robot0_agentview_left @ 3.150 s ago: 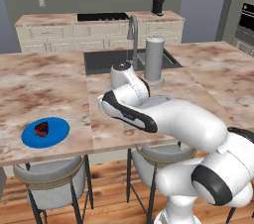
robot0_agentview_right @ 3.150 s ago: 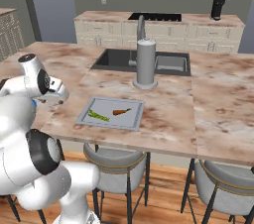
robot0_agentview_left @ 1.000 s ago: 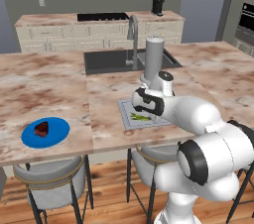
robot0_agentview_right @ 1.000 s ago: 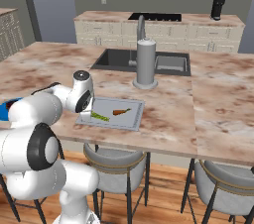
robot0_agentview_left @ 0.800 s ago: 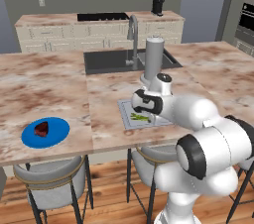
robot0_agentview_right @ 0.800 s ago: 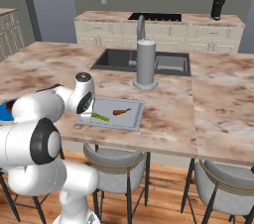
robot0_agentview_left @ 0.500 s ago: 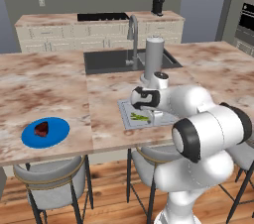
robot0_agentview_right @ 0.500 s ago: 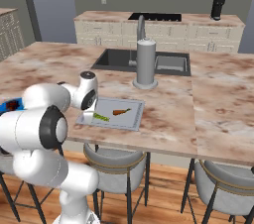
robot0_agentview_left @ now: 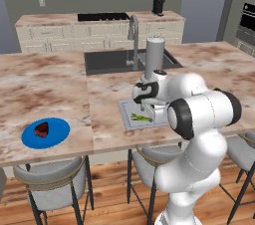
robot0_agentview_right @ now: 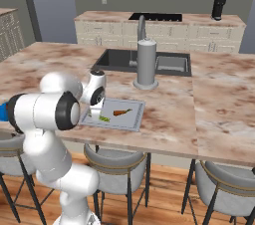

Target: Create a steak meal by picking up the steak and asparagus from the tray and placing them on the plate. Leave the carrot on the tray.

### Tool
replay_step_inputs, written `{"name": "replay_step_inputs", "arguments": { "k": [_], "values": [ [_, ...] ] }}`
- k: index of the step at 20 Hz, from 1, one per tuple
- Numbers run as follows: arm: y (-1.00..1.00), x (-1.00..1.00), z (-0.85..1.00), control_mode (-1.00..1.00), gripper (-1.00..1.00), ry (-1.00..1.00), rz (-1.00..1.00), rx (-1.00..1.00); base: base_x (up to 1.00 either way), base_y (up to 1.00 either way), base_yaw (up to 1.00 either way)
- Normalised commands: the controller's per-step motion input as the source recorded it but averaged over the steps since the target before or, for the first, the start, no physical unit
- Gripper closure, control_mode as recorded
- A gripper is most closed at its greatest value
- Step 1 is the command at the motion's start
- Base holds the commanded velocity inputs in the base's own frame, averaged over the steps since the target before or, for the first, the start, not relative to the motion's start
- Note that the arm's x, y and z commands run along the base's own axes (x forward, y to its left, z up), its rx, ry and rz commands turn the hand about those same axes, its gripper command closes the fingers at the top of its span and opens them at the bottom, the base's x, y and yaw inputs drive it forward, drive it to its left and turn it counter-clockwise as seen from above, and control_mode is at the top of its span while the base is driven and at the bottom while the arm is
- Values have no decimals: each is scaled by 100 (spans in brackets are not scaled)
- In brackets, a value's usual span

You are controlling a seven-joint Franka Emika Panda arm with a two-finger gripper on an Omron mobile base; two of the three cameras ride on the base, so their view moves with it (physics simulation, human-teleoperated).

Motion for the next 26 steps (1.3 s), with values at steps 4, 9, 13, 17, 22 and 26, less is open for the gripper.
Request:
{"name": "replay_step_inputs", "arguments": {
  "k": [4,9,13,17,22,26],
  "values": [
    [-5,20,-27,-100,-100,7,0,0,0,0,0],
    [-4,22,-27,-100,-100,5,0,0,0,0,0],
    [-1,30,-25,-100,-100,4,0,0,0,0,0],
    [0,21,-41,-100,-100,2,0,0,0,0,0],
    [0,13,-50,-100,100,0,0,0,0,0,0],
    [2,9,-7,-100,100,-1,0,0,0,0,0]
  ]
}}
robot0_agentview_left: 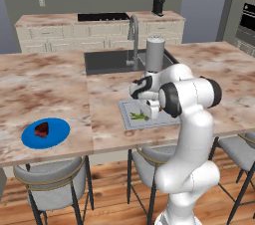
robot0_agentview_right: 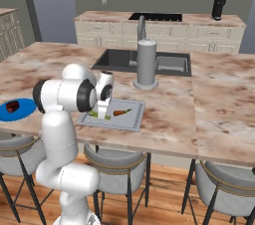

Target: Create a steak meal by picking up the steak and asparagus from the tray and placing them on the plate. Leave the carrot on the tray.

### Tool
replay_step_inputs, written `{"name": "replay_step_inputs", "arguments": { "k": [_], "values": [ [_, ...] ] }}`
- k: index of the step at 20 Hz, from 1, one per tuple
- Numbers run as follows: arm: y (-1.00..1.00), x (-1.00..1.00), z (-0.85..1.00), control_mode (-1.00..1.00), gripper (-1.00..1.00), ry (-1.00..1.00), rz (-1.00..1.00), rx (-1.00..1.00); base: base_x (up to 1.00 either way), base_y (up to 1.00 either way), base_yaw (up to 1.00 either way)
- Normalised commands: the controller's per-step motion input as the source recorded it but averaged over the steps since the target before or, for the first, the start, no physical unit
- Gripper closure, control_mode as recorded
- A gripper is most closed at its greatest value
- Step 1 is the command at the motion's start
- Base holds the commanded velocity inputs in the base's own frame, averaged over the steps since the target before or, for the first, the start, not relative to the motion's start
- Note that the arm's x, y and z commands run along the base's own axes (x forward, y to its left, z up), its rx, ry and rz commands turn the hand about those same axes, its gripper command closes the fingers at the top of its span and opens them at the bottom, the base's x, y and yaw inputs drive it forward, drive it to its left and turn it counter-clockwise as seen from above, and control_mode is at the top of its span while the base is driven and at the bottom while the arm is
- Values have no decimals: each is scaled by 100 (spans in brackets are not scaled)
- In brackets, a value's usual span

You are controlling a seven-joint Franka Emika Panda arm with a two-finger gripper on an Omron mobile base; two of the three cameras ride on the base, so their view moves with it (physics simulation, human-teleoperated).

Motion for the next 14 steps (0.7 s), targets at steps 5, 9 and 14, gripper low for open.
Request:
{"name": "replay_step_inputs", "arguments": {
  "k": [5,9,14],
  "values": [
    [9,-5,-2,-100,100,-2,-1,0,0,0,0],
    [8,-50,40,-100,100,-10,2,0,0,0,0],
    [46,-47,59,-100,100,-3,16,0,0,0,0]
  ]
}}
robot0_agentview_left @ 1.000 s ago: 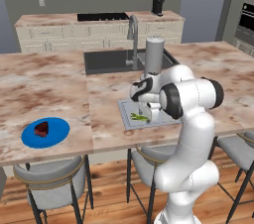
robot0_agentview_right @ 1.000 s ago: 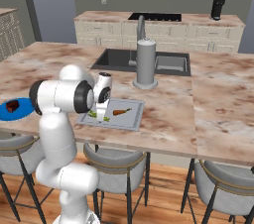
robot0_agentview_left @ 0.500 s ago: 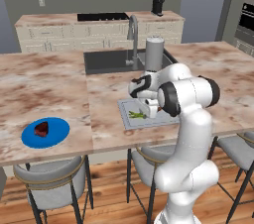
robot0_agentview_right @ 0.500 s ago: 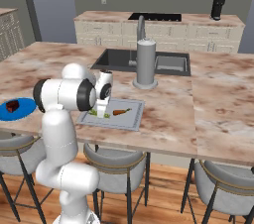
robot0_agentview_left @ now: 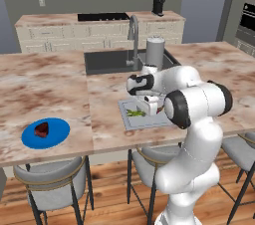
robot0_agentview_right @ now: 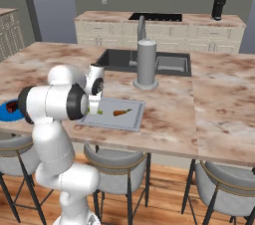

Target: Create a steak meal by picking up the steak and asparagus from the tray and placing them on the plate. Leave the carrot on the tray.

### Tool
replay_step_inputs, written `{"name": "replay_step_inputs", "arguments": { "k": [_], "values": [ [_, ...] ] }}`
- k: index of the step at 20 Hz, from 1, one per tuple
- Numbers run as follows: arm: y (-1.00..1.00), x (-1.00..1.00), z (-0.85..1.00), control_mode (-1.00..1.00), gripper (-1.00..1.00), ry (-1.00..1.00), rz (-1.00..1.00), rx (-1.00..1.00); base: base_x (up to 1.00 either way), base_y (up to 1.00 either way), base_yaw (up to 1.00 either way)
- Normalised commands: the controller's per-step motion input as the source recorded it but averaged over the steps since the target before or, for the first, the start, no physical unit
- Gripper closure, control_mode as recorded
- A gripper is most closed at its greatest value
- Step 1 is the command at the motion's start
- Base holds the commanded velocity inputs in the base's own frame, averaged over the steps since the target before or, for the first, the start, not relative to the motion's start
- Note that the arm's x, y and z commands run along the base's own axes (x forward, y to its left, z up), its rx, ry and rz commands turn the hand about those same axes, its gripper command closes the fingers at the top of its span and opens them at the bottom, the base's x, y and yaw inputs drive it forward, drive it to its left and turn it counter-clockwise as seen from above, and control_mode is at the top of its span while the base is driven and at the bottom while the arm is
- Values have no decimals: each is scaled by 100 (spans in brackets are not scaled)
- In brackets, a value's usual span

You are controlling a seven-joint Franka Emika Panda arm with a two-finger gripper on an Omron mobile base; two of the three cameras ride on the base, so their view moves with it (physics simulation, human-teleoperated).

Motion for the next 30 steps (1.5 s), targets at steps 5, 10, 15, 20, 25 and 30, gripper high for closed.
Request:
{"name": "replay_step_inputs", "arguments": {
  "k": [5,10,15,20,25,30],
  "values": [
    [54,-27,79,-100,100,-7,24,5,0,0,0],
    [50,-11,73,-100,100,-15,25,6,0,0,0],
    [88,-5,6,-100,100,-6,32,0,0,0,0],
    [100,1,-16,-100,100,-1,38,0,0,0,0],
    [97,8,-10,-100,100,0,31,-1,0,0,0],
    [93,12,-18,-100,100,0,19,-8,0,0,0]
  ]
}}
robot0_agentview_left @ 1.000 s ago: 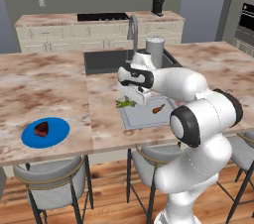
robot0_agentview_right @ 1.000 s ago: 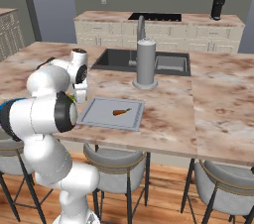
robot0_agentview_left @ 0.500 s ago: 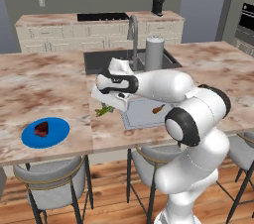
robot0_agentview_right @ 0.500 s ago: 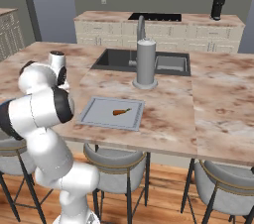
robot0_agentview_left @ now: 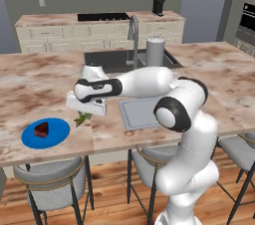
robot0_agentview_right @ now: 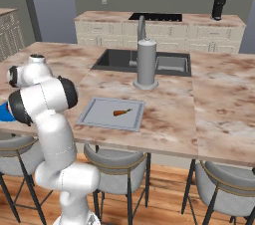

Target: Create a steak meal by picking up the steak and asparagus from the tray and placing them on the plate. Leave the carrot on the tray.

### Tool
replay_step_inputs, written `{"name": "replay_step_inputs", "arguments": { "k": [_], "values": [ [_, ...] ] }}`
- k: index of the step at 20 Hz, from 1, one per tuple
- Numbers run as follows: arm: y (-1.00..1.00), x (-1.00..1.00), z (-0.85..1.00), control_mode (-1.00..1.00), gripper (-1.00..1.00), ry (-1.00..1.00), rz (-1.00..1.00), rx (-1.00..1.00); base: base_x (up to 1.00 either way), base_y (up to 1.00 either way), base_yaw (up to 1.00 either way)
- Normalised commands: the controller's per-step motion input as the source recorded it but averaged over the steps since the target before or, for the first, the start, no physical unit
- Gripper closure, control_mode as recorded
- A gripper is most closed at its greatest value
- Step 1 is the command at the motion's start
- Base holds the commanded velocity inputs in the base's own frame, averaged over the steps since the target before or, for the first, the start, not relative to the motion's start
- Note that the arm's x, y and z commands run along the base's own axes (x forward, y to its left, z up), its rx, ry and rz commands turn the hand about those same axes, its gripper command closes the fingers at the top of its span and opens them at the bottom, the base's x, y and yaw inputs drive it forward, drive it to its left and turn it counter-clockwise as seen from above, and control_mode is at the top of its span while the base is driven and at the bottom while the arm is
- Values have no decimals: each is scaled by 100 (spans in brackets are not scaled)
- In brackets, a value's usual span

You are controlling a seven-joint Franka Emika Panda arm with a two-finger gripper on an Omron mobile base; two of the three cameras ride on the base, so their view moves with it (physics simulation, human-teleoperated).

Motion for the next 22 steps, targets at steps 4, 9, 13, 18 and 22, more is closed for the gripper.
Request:
{"name": "replay_step_inputs", "arguments": {
  "k": [4,9,13,18,22],
  "values": [
    [74,17,-23,-100,100,0,12,-7,0,0,0],
    [59,29,-16,-100,100,0,9,-4,0,0,0],
    [53,26,-25,-100,100,0,7,-3,0,0,0],
    [37,20,-38,-100,100,0,8,-1,0,0,0],
    [24,24,-37,-100,100,0,7,0,0,0,0]
  ]
}}
